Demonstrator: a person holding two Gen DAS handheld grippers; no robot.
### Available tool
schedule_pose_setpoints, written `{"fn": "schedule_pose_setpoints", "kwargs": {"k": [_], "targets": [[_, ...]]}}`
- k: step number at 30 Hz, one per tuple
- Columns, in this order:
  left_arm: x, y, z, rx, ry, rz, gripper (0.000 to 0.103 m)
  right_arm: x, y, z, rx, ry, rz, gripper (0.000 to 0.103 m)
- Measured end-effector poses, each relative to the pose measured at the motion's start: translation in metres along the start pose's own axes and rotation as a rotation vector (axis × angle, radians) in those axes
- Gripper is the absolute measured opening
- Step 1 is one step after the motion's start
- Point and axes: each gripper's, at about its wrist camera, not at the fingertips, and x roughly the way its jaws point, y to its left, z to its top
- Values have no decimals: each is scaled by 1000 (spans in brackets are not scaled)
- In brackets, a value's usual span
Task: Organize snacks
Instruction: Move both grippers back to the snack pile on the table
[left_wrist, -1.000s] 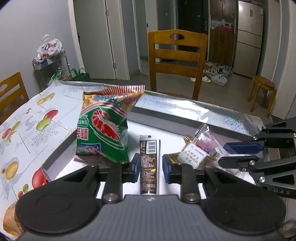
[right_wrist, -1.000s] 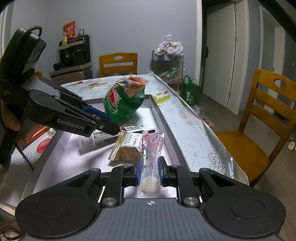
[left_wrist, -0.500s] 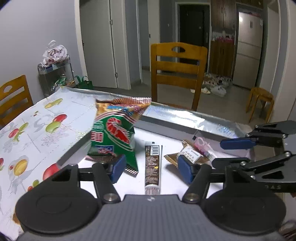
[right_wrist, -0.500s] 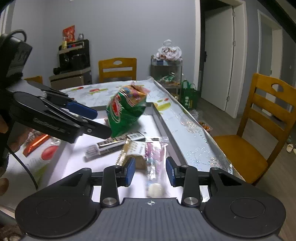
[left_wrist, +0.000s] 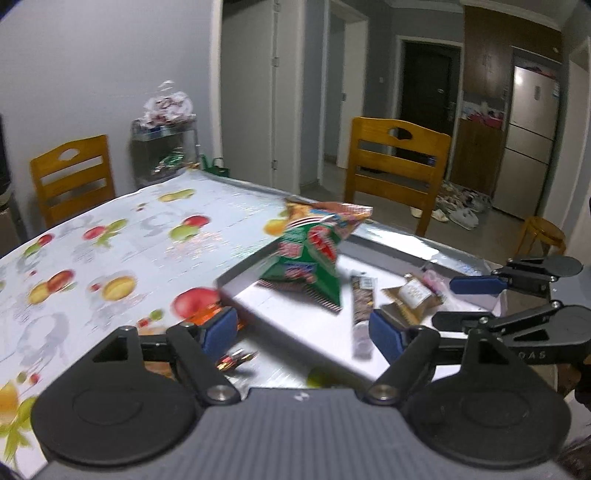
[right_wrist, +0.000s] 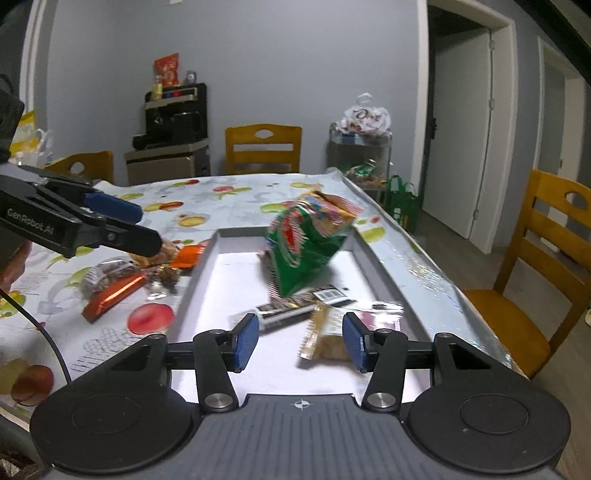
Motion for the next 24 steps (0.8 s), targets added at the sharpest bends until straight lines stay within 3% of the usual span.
{"fn": "schedule_pose_setpoints", "kwargs": {"k": [14, 24], "targets": [[-62, 64, -40, -118, -24, 119, 85, 10, 53, 16, -74, 9, 77, 56], [-70, 87, -60, -122, -1, 215, 85, 16, 82, 26, -112, 16, 119, 61]]}}
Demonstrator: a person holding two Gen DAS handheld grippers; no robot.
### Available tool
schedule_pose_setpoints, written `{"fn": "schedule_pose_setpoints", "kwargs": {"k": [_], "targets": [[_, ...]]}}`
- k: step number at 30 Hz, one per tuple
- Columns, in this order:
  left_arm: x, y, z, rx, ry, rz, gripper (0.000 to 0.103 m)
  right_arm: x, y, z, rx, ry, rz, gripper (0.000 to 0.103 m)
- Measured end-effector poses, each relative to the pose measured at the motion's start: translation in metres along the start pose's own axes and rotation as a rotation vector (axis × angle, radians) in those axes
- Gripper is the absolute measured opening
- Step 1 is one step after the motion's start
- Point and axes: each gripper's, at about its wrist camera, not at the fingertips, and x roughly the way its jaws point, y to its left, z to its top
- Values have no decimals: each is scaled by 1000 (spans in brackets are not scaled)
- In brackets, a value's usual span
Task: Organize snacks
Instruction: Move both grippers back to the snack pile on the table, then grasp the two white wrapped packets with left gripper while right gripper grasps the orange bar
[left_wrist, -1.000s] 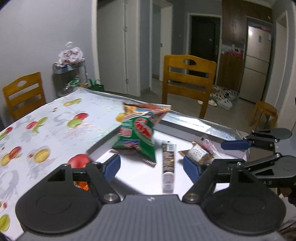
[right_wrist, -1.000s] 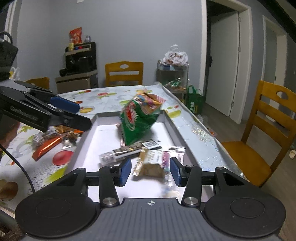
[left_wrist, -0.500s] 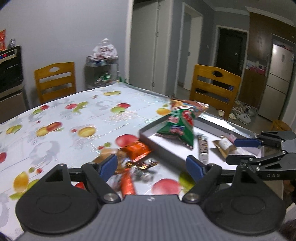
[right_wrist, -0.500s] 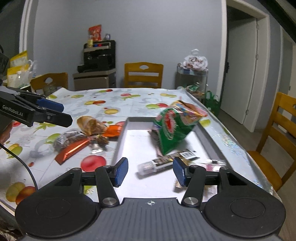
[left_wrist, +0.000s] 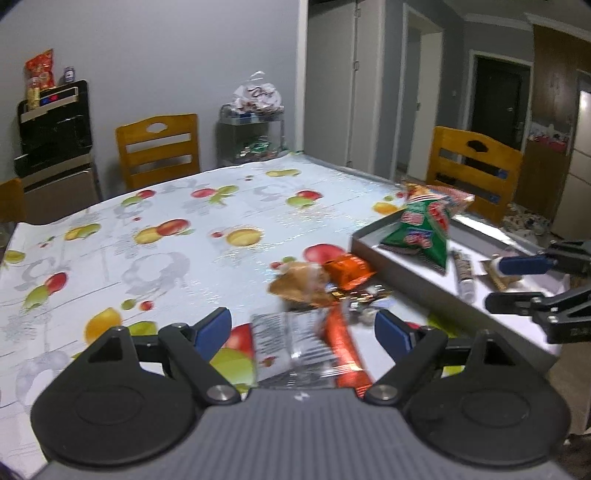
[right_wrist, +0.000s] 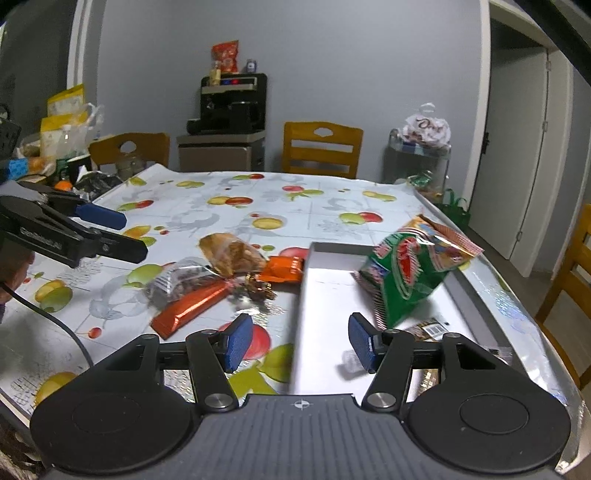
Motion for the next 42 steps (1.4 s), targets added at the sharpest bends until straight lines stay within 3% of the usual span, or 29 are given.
{"fn": "schedule_pose_setpoints", "kwargs": {"k": [8, 22, 34, 42], "targets": [[40, 10, 3, 5, 35, 72, 86, 17, 31, 13, -33, -3, 55, 63], [90, 22, -17, -12, 99, 28, 86, 66, 55, 21, 48, 113, 86, 63], [93, 43, -24, -86, 83, -9, 86, 89, 73, 19, 31, 160, 80, 61], [91, 42, -24, -86, 77, -2, 86, 102, 85, 21, 24, 169, 90, 50]]}}
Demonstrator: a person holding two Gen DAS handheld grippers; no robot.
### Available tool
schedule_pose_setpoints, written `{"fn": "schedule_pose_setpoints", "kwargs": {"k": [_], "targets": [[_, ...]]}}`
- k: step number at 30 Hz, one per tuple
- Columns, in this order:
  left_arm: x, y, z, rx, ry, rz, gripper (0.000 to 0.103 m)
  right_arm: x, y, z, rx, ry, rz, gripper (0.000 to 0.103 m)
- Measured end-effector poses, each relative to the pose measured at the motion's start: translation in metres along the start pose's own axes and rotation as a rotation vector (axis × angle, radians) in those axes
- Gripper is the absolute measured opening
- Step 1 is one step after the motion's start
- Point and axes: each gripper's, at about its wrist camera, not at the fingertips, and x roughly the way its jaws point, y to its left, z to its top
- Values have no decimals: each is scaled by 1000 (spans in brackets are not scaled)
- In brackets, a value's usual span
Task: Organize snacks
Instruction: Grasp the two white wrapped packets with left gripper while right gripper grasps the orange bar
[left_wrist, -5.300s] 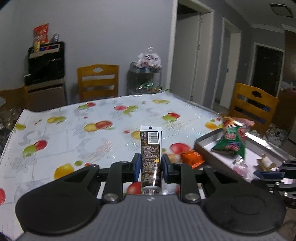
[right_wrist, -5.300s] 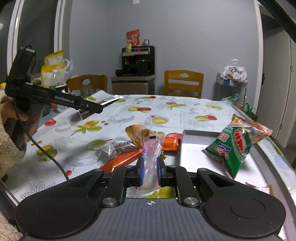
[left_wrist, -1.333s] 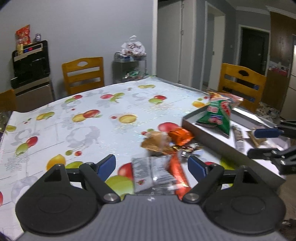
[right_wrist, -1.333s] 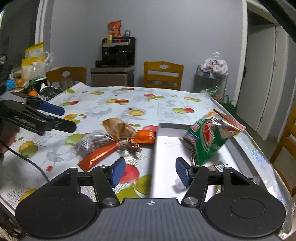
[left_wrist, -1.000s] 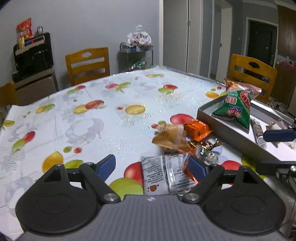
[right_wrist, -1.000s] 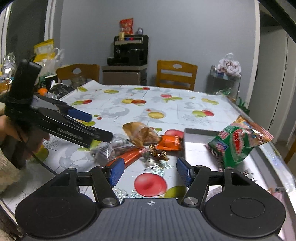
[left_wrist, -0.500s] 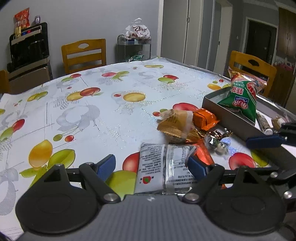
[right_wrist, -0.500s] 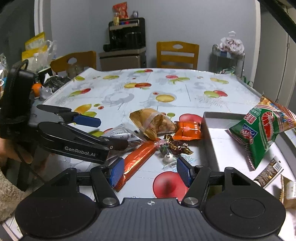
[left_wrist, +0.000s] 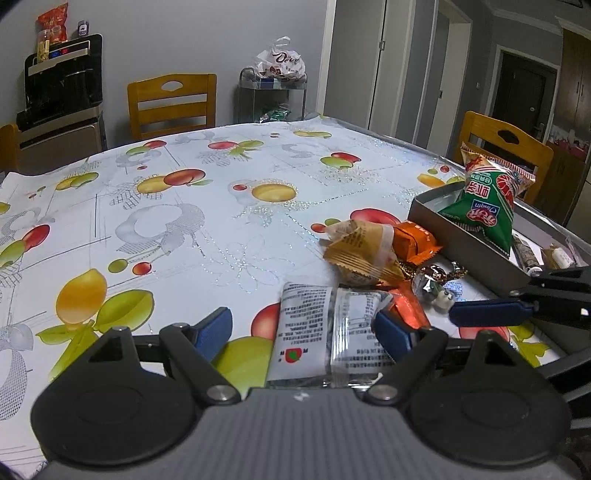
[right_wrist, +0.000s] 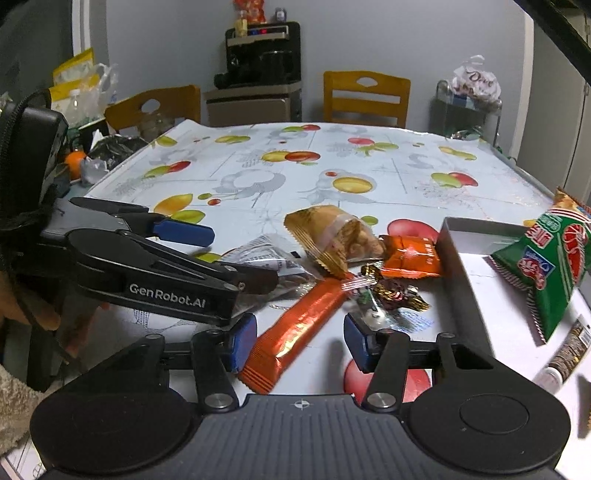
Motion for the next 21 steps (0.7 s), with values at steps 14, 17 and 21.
{"fn": "schedule_pose_setpoints", "kwargs": {"k": [14, 17, 21], "targets": [[0, 0, 0, 1, 0, -3, 86, 3, -5, -6, -5, 18, -23, 30], [1, 0, 0, 4, 2, -7, 86, 1, -7, -7, -5, 18, -32, 30], [2, -5, -1, 29, 12, -17, 80, 2, -6, -7, -20, 18, -27, 30]]}}
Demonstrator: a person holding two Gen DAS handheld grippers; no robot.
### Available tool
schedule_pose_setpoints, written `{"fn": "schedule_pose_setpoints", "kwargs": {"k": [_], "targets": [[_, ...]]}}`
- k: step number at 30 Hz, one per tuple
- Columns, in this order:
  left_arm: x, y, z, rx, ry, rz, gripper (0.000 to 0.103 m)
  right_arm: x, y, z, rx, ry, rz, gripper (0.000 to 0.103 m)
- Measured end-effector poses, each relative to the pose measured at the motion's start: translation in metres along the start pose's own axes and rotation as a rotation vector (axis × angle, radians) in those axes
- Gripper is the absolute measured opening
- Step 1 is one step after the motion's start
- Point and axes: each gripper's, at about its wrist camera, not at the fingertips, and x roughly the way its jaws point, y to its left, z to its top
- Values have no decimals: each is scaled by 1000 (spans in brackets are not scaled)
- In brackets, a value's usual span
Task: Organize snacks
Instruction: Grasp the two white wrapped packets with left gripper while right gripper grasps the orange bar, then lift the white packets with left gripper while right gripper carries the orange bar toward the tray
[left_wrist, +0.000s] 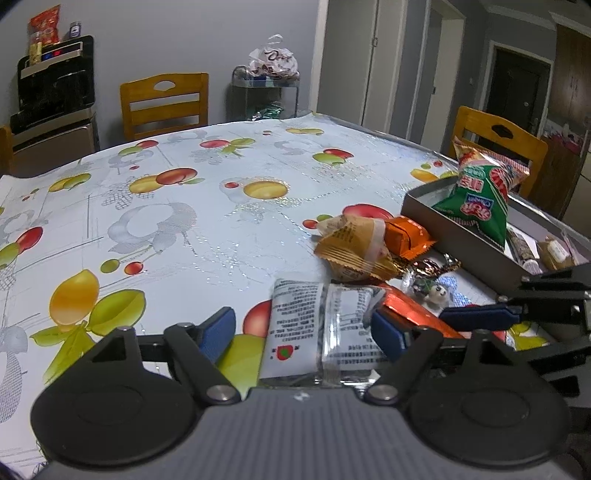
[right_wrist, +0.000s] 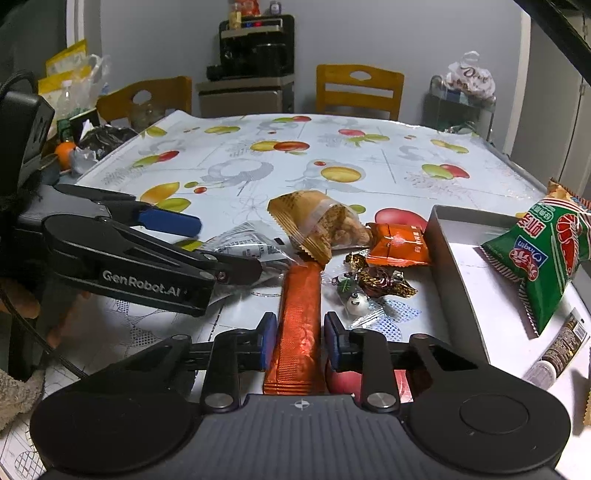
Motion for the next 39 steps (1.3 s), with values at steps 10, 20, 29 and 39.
{"fn": "schedule_pose_setpoints", "kwargs": {"k": [10, 20, 29, 39], "targets": [[3, -2, -2, 2, 15, -13, 64, 7, 2, 4, -22, -11, 0, 31], [1, 1, -3, -6, 7, -20, 56, 4, -1, 2, -16, -25, 8, 23], [-1, 2, -4, -11, 0, -22, 52, -15, -3, -3, -31, -62, 15, 23], [-6, -4, -7, 14, -3, 9, 51, -33, -11, -17, -37, -74, 32, 23]]}}
